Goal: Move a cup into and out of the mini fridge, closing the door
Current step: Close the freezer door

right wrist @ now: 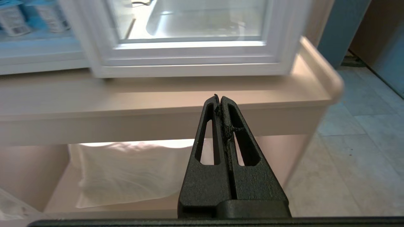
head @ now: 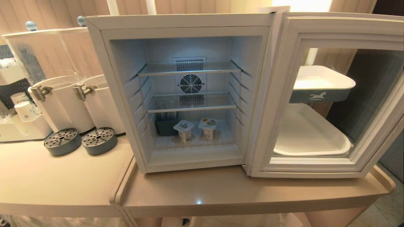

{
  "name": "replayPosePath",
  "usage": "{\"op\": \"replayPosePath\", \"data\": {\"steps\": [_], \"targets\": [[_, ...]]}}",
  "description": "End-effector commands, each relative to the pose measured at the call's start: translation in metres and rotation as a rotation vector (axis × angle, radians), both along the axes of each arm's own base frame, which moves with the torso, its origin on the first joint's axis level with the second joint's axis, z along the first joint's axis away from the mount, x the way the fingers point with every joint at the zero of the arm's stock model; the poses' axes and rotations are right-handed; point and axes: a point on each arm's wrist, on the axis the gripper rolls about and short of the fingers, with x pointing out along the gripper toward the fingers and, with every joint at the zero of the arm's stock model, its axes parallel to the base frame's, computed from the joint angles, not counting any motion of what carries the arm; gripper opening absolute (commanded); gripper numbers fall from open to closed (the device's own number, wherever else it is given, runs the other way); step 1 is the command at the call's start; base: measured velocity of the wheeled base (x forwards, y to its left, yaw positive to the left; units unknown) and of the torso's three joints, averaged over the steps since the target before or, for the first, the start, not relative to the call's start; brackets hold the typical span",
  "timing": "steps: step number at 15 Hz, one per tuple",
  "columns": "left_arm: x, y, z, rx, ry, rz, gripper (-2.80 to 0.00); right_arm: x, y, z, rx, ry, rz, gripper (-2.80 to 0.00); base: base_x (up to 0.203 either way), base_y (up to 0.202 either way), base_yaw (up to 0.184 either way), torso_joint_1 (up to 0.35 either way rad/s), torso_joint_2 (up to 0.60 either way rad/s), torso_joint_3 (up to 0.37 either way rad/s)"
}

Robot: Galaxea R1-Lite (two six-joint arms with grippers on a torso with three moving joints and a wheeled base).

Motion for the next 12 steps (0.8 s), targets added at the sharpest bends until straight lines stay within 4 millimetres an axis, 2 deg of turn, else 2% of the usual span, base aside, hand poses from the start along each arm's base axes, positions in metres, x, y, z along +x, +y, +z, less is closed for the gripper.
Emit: {"op": "replayPosePath", "data": {"steps": [1, 12], "targets": [[0.0000, 0.0000, -0.0001, 0.000, 0.000, 0.000, -2.80, 0.0001, 0.0000, 0.0000, -0.001, 0.002, 0.001, -2.80, 0.000, -0.192, -0.002, 0.005, 0.00, 0.002], [0.0002, -0.0001, 0.0003, -0.003, -0.009, -0.003, -2.80, 0.0001, 0.0000, 0.0000, -0.001, 0.002, 0.001, -2.80, 0.000, -0.188, 0.000, 0.001, 0.00, 0.001]]}}
